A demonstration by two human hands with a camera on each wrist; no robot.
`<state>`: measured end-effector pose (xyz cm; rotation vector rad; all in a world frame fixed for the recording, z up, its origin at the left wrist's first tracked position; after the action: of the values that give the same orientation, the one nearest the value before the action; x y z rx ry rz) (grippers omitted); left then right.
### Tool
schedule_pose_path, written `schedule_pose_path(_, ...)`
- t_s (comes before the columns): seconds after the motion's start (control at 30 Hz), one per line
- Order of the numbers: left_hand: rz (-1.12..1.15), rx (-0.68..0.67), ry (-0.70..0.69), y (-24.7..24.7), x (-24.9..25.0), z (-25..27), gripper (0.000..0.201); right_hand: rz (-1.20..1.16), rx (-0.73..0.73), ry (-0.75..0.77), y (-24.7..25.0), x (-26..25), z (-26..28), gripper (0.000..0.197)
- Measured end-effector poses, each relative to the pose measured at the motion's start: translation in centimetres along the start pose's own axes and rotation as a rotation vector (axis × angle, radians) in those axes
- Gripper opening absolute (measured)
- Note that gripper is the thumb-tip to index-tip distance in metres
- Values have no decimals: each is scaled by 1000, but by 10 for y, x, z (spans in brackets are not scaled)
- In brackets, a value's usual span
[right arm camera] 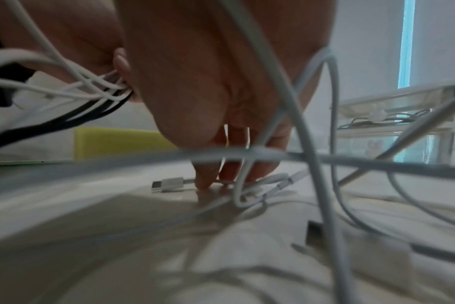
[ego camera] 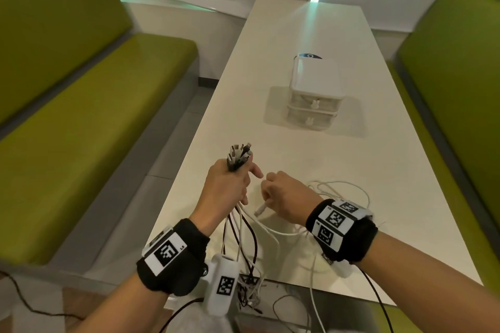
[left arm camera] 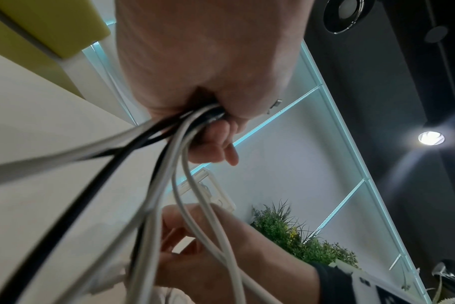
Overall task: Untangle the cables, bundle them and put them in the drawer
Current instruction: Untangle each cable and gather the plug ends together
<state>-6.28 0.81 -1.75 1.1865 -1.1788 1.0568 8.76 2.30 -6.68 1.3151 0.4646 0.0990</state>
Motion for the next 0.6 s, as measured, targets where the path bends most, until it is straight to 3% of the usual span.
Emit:
schedule_pose_path(0.13, 53, 4, -17, -4, 4, 4, 42, -108, 69, -86, 24, -6, 14, 5)
schedule_pose_path(0.23, 67, 40, -46, -9, 7, 8, 32, -340, 234, -139, 52, -8, 31, 7)
schedule_pose_path(0.4, 106, 91, -126, -26, 24, 21, 30, -637, 495, -81, 90, -17, 63, 7)
schedule_pose_path(0.5, 164, 65, -181, -36, 36, 28, 48, -659, 527, -37, 100, -24, 78, 7)
schedule_pose_path(0.6, 166, 21, -205, -44, 44, 32, 49, -687, 524, 12, 103, -26, 88, 7)
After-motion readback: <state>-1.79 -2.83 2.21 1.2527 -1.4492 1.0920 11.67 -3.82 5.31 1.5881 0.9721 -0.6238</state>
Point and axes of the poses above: each hand's wrist, its own z-axis away from the middle knuckle, its own y-axis out of the back of the hand, x = y × z, the point moved 2 cm from there along -z, towards the middle knuckle, and after that the axes turned 9 degrees about -y, right-handed, at the moved point
